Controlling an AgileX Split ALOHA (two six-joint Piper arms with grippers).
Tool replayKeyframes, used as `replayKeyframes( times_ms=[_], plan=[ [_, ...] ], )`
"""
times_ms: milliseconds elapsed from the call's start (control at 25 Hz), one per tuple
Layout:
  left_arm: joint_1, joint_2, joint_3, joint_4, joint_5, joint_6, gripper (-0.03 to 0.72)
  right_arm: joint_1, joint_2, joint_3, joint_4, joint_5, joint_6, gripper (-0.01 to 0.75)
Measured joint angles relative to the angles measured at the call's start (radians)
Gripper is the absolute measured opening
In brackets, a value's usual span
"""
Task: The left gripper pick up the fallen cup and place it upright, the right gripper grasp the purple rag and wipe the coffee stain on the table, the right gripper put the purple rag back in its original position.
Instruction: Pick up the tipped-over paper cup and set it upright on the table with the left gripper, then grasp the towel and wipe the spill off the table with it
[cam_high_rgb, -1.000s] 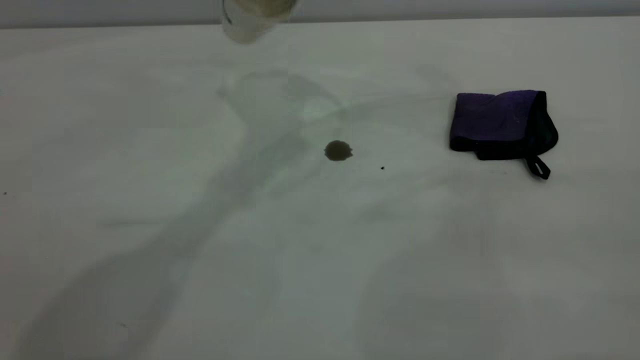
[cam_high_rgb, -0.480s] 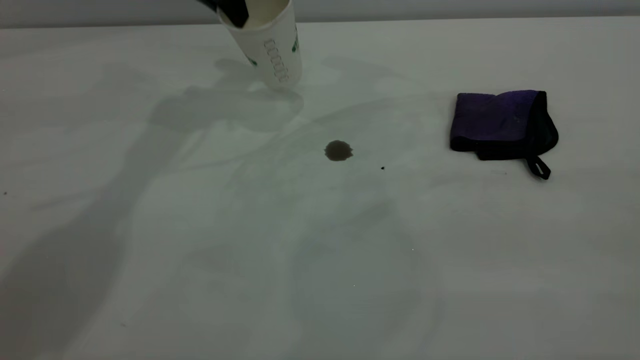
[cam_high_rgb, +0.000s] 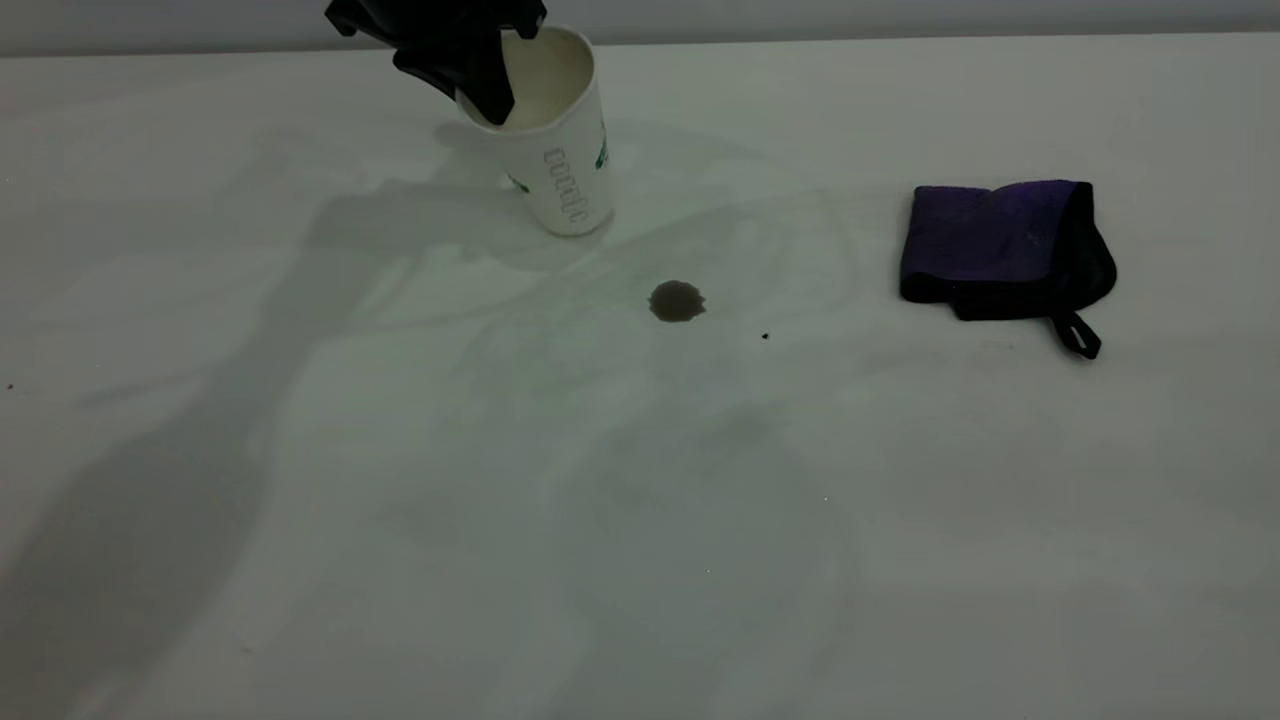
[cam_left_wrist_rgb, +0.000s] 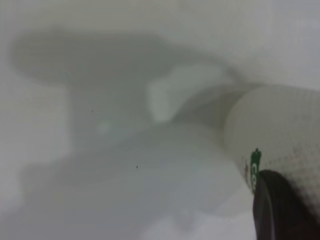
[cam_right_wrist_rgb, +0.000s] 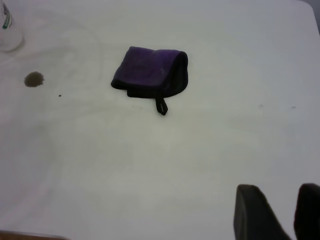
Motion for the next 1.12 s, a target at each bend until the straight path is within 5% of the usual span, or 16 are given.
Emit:
replayKeyframes(
  times_ms=[240,600,920,1120],
  plan=[
    [0.000,0.002,0.000,-0.002,-0.006,0.000,0.201,0.000,0.000,0.000,0.000,0.000,0.000,0.238],
    [0.000,-0.060,0.000,0.051,0.018,0.003,0.676,0.000,0.000,0.000,0.000,0.000,0.000,0.238],
    [0.005,-0.340,0.000,0.168,0.181,0.001,0.689,0.000,0.000,0.000,0.000,0.000,0.000,0.238],
    [0.013,-0.544,0.000,0.218,0.402,0.001,0.651,0.000,0.000,0.000,0.000,0.000,0.000,0.238]
  ],
)
